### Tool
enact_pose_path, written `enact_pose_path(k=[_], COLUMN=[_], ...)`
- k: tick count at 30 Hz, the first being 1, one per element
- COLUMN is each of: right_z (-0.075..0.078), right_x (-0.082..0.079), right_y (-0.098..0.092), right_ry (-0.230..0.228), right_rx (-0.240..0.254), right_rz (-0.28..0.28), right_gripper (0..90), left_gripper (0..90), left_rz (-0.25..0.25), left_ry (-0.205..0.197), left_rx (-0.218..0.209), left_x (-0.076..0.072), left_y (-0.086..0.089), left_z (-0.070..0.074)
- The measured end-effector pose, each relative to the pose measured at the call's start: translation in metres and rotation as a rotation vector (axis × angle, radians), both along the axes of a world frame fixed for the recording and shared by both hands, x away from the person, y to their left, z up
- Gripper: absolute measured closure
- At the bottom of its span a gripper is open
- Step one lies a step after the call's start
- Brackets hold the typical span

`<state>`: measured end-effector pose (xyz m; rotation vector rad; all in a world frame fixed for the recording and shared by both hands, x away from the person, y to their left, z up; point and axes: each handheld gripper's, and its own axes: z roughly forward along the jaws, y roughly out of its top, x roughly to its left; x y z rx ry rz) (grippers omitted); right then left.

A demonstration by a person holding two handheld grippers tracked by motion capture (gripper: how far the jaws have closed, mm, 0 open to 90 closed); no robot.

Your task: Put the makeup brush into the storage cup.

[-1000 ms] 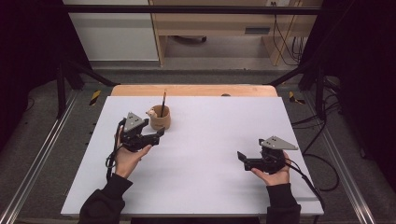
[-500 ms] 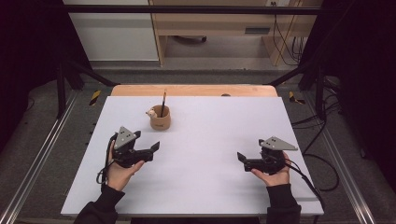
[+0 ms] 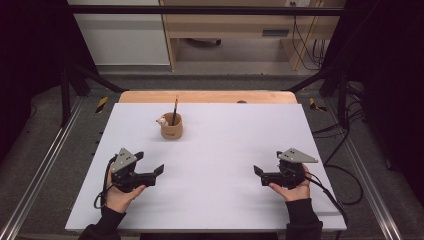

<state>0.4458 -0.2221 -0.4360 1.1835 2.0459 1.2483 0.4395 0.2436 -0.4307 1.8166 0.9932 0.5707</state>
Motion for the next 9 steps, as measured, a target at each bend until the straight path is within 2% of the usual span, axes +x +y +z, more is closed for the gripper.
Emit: enact_pose_path(k=[9], right_z=[-0.0025], right_x=[-0.0021], right_y=[-0.0022], right_ry=[0.009], right_rx=[-0.004], right_rz=[-0.005], right_gripper=[2.2], left_gripper=[10.3], left_rz=[0.026], left_ry=[0.013], left_rx=[-0.015], left_x=[-0.0028], left_y=[0.009], left_z=[-0.0046])
